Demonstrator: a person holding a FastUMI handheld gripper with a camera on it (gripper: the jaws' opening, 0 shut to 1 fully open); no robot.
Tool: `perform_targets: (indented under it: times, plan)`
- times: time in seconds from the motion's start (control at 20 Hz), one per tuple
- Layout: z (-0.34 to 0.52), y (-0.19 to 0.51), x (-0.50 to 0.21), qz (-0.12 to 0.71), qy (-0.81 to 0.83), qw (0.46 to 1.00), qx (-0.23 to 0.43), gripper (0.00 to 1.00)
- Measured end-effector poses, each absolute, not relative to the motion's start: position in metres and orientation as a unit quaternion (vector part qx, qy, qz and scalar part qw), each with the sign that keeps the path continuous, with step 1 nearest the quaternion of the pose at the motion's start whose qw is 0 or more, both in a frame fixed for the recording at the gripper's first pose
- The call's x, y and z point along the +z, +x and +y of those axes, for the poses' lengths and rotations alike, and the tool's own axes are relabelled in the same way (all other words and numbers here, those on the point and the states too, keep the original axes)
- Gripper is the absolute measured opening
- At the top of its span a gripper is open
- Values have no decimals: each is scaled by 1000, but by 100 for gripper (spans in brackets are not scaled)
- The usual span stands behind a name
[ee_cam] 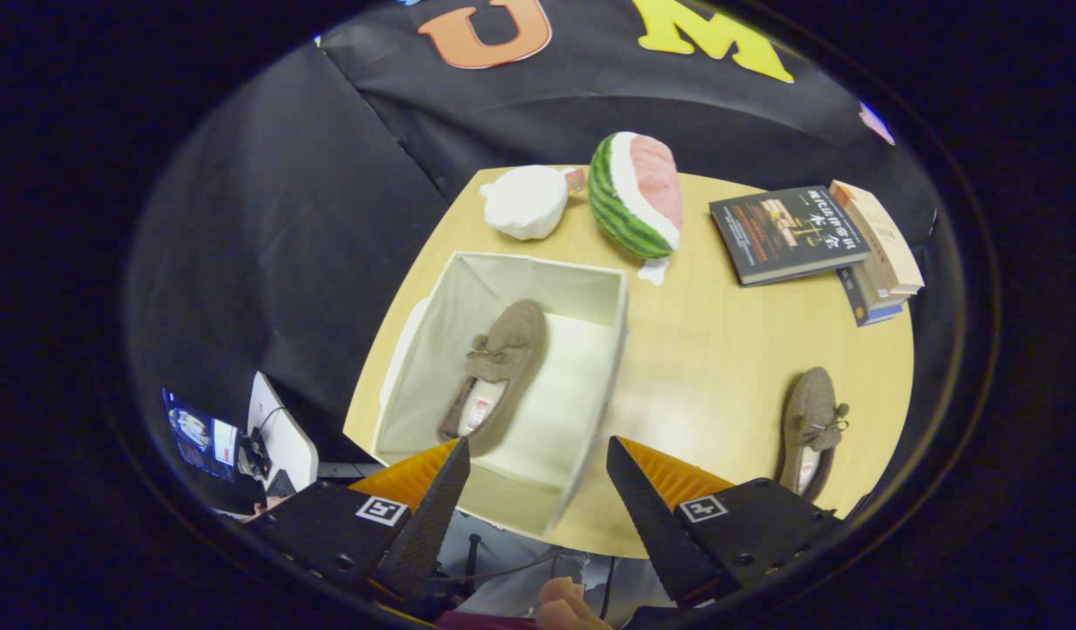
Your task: Open the storage box then place both shoes into the box .Put the left shoe in first, then the right shoe, with the right side of both shoes facing outward in a uniform manner.
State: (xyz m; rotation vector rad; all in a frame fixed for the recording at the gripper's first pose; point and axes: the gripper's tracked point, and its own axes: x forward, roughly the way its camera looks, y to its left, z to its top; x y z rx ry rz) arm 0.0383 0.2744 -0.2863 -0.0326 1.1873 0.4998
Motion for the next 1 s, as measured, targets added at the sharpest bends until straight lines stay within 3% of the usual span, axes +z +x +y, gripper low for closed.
perform_targets:
  times: [0.5, 1.0]
  plan:
    - [43, 73, -347, 583, 34, 804, 109, 96]
    - [-85, 99, -447, 592, -104, 799, 21, 97]
